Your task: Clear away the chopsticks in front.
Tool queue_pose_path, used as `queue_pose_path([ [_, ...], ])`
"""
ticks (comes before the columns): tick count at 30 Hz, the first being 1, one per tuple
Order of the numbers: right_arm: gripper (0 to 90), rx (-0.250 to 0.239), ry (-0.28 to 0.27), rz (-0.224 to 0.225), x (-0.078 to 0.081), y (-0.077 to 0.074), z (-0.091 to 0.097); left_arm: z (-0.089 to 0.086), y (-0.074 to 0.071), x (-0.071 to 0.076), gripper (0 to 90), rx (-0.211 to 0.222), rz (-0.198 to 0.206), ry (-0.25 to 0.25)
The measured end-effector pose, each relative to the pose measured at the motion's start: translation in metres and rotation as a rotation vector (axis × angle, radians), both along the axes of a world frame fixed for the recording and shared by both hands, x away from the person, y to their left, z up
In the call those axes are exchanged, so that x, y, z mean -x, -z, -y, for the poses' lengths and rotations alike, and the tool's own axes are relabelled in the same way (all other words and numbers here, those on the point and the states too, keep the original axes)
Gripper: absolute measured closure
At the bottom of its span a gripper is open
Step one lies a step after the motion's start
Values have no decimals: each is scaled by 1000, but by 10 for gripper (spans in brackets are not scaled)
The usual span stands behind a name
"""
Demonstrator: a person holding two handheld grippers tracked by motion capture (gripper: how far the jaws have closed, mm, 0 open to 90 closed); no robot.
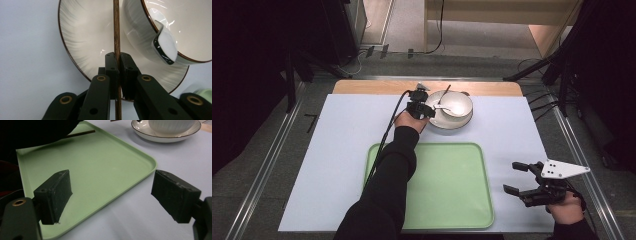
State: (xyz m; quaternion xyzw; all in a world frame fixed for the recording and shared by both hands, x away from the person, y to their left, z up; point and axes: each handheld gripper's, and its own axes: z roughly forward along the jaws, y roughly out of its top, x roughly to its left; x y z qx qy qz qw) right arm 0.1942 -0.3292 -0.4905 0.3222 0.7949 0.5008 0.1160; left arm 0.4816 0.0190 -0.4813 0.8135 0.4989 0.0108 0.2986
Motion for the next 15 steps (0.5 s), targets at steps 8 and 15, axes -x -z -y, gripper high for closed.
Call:
queue_pose_path([
  [8,168,-3,7,-2,0,0,1,-23,-14,-1,865,10,-18,-26],
  [15,168,-2,8,-2,1,0,1,-45,-23,7,865,22,-64,-17],
])
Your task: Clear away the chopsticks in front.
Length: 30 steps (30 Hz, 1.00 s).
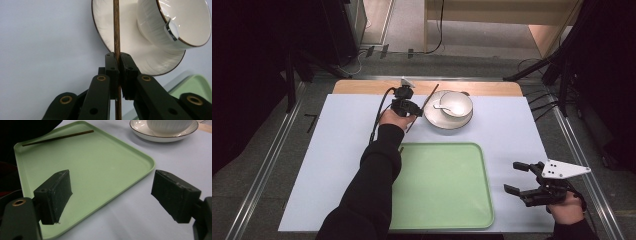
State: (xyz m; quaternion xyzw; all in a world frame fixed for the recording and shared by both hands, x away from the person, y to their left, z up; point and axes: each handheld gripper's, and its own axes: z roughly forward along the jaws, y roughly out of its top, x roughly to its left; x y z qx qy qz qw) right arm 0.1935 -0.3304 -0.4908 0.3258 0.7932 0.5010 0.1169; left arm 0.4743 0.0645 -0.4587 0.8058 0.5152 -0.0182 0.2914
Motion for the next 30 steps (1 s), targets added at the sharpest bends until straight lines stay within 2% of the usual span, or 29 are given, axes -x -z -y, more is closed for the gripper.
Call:
queue_pose_path([
  [6,168,0,0,0,0,0,0,-15,-6,10,865,9,6,8],
  [15,168,3,2,-4,0,0,0,-46,-11,27,865,24,16,-14],
  [19,168,2,4,2,1,0,-1,-61,-13,40,865,45,21,-18],
  [21,168,2,4,2,1,0,-1,-63,-13,43,865,47,27,-20],
  [24,168,1,5,2,1,0,-1,-72,-11,52,865,19,43,-24],
  [28,168,4,4,-1,1,0,-1,-86,-9,63,865,39,44,-43],
  [29,168,6,4,-1,1,0,-1,-90,-8,70,865,42,45,-42],
  [30,168,6,4,-1,1,0,-1,-90,-8,70,865,42,45,-42],
])
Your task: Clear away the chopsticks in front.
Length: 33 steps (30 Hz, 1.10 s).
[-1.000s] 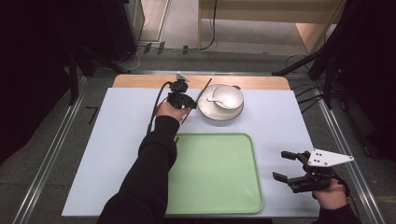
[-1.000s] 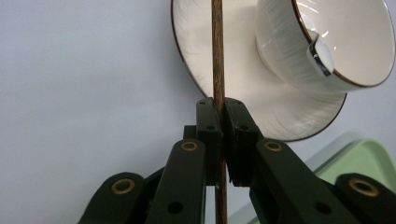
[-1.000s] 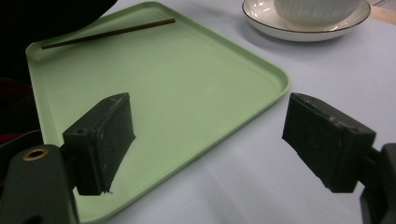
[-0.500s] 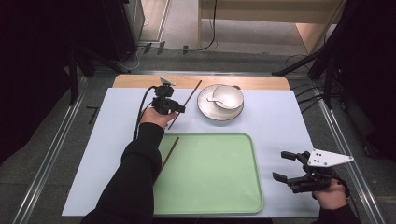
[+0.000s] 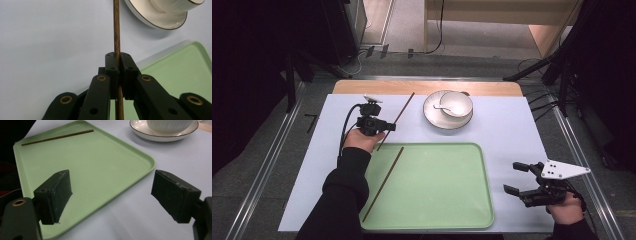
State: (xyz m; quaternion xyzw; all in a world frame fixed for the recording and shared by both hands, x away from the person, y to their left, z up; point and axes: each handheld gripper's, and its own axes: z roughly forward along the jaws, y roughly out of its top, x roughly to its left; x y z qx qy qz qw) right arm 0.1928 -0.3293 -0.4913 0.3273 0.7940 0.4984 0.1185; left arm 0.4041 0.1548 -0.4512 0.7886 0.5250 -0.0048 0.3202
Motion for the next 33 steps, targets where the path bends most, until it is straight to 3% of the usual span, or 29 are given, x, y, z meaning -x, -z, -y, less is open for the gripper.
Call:
queue_pose_path([
  [5,168,0,1,-3,0,0,0,-8,4,19,865,11,3,-1],
  [6,168,3,1,-3,0,0,0,-12,7,27,864,-4,18,-3],
  [13,168,8,1,-2,0,0,-1,-24,17,50,865,17,13,-9],
  [15,168,8,-3,-1,0,0,-1,-27,18,60,864,6,15,-4],
  [21,168,8,-12,4,-1,-1,-3,-29,17,79,864,-1,29,-1],
  [26,168,8,-16,5,-1,-1,-4,-29,17,98,863,18,34,4],
  [33,168,7,-20,5,-2,-1,-5,-30,25,120,863,11,-1,8],
])
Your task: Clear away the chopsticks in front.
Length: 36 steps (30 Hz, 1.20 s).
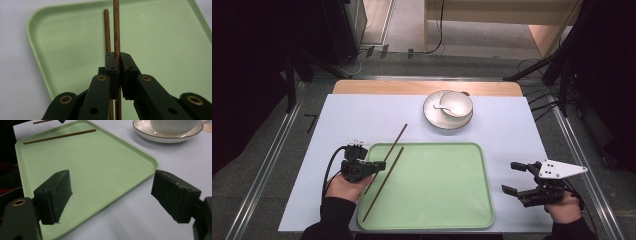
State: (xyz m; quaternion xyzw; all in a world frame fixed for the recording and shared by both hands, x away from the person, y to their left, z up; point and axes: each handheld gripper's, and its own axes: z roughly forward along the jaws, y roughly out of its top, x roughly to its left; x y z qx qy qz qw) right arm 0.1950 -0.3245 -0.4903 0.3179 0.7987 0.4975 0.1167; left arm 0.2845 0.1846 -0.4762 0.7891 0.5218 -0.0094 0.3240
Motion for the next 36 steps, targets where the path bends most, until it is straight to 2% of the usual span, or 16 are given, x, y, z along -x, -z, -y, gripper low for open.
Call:
queue_pose_path([
  [2,168,-1,0,-1,0,0,0,-2,3,9,861,-4,-12,5],
  [8,168,1,1,1,-1,0,-1,-11,5,22,861,1,-29,-6],
  [13,168,3,-1,1,-1,0,-1,-19,11,29,861,-11,-60,-28],
  [15,168,3,-3,2,-1,-1,-1,-20,14,29,860,-28,-71,-30],
  [16,168,2,-3,2,-2,-1,-1,-21,17,30,860,-61,-86,-18],
  [21,168,1,-5,0,-2,-1,-1,-22,23,28,858,-88,-109,-17],
  [36,168,1,-7,-1,-2,0,-1,-11,25,26,807,-70,-91,-31],
])
